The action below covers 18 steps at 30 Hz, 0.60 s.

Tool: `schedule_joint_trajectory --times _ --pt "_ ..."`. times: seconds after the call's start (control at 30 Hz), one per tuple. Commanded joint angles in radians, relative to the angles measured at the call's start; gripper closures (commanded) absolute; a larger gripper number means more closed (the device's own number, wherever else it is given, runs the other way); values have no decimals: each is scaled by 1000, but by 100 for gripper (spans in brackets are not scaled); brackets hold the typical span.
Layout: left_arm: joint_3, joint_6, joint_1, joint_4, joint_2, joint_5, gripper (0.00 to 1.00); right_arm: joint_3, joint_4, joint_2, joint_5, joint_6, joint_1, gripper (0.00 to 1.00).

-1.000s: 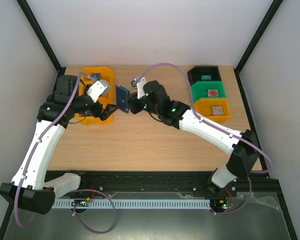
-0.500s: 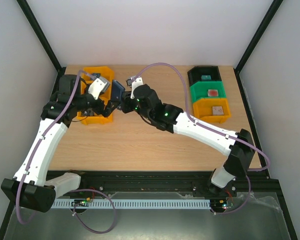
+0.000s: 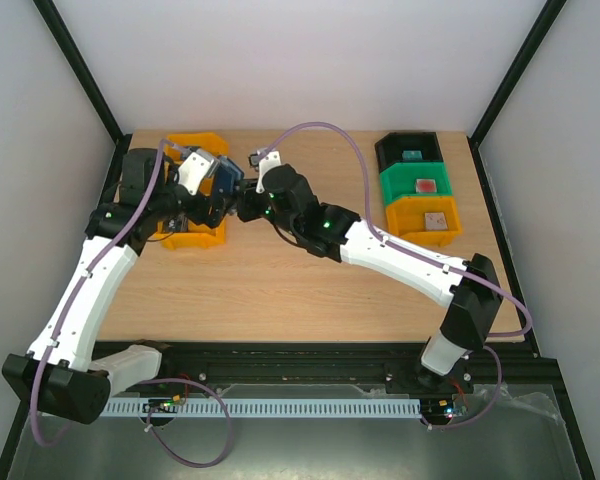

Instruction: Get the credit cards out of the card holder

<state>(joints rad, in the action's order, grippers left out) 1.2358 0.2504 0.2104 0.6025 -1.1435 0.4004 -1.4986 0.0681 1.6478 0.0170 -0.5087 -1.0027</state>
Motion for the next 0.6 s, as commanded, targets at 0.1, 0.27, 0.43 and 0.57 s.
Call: schedule_joint_trajectory --times 0.1,0.27,0.43,0.57 --pt "-7 -13 -77 -62 48 -146 1 -20 -4 -48 -115 19 35 98" --pt "-19 -27 -144 -26 76 36 1 -9 -12 -66 -279 74 78 98" --pt "-12 -25 -216 -11 97 146 1 8 4 -93 -358 106 123 98" --pt "-29 -26 -217 -11 94 178 1 -11 33 -92 -479 170 125 98"
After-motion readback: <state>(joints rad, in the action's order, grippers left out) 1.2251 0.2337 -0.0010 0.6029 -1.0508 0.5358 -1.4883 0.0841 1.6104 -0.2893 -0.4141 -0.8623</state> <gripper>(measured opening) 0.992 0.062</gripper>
